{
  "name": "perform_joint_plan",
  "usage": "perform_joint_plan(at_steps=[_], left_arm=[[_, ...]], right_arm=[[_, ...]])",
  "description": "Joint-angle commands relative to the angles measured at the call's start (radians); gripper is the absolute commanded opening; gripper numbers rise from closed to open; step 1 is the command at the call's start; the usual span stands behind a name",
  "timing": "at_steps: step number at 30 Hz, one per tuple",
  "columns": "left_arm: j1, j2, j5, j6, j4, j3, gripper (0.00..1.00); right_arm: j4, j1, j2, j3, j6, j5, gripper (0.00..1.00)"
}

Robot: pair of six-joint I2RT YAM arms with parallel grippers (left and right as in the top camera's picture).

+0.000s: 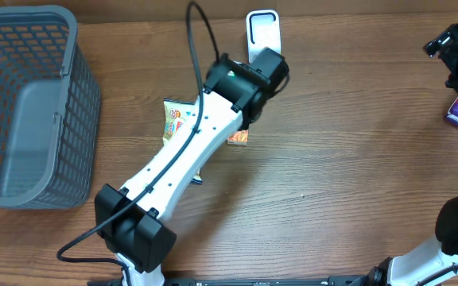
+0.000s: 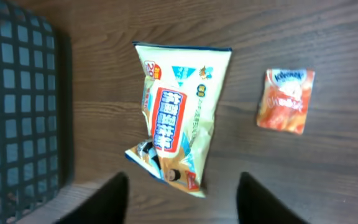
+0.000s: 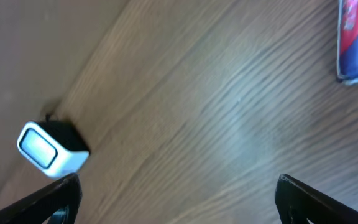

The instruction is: Scan the item barcode

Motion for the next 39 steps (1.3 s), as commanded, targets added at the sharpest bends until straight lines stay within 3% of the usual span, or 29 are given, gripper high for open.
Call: perform_joint_plan(at_steps=[1,6,9,12,20,26,32,36,39], left_arm=[[0.119,-0.009,0.114,-0.048,0.021,0.008,0.97],[0.295,-0.006,0.261,-0.049,0.026,0.007,1.00],[0.338,-0.006,0.285,-0.048,0.025,0.007,1.00],[0.355,-0.006,0.286,-0.053,0.029,0.007,1.00],[0.385,-0.006,0.287,-0.104,0.052,0.007,1.00],[0.387,-0.006,0.287,-0.100,0.047,0.007,1.00],[0.387,-0.006,0.287,-0.100,0.052,0.002,1.00],[0.387,-0.006,0.286,-0.100,0.059,-0.022,1.00],[0.387,-0.006,0.287,-0.100,0.060,-0.039,1.00]], right_arm=[[-0.017,0.060,0.006,-0.030,-0.149,-0.210,1.00],[0.036,0.318,0.007,-0.190,-0.159,-0.284,0.71],[0.157,0.455,0.007,-0.294,-0.032,-0.263,0.69],[0.337,0.580,0.007,-0.416,0.120,-0.262,0.52],[0.648,0.815,0.007,-0.597,0.279,-0.069,0.39],[0.778,0.953,0.061,-0.607,0.355,0.157,0.36],[0.819,0.960,0.145,-0.607,0.385,0.164,0.39],[0.799,0.959,0.156,-0.607,0.386,0.166,0.48],[0.750,0.940,0.159,-0.607,0.403,0.189,0.46]])
